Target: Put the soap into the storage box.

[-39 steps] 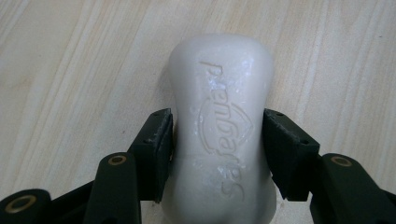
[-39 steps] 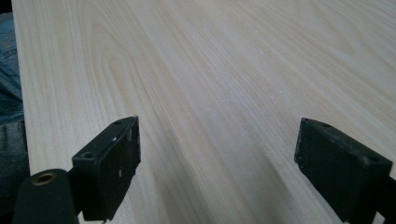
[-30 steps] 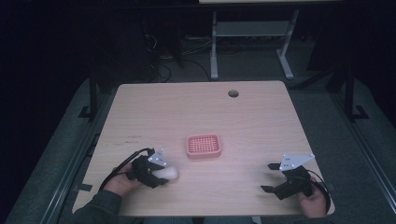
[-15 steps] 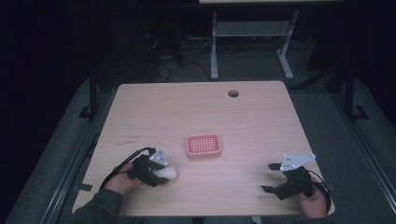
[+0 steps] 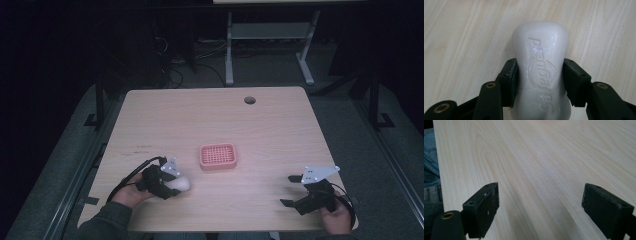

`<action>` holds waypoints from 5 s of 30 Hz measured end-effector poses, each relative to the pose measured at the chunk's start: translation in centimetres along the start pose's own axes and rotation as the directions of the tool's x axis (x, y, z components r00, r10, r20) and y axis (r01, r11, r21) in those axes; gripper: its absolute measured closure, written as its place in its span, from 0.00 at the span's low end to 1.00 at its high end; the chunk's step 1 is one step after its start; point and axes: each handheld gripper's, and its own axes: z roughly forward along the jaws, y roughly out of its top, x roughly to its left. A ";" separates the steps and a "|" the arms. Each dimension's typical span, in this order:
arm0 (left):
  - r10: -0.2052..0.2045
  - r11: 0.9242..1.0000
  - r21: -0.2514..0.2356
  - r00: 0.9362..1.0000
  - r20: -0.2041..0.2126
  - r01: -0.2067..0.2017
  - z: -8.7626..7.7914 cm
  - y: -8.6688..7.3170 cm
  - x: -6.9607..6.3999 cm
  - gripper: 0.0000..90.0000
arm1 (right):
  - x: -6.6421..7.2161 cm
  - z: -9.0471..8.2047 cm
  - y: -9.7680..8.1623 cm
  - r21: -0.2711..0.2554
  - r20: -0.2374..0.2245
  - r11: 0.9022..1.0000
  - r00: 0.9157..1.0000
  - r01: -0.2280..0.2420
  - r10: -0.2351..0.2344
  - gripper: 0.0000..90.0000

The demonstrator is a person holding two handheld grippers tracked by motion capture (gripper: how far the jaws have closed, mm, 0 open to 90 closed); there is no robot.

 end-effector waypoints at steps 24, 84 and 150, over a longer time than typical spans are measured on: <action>0.031 0.999 0.011 0.999 0.019 -0.031 -0.8 2.7 1.1 0.55 | 0.0 -0.2 -0.2 -0.019 0.003 1.000 1.000 -0.010 0.010 0.16; 0.114 0.993 0.025 0.992 0.049 -0.115 0.1 11.0 3.9 0.55 | 0.1 -0.6 -0.1 -0.052 0.005 0.999 1.000 -0.006 0.006 0.16; 0.123 0.991 0.038 0.990 0.070 -0.126 4.4 16.4 6.4 0.55 | -0.2 -0.7 -0.4 -0.063 0.007 0.998 1.000 -0.016 0.017 0.16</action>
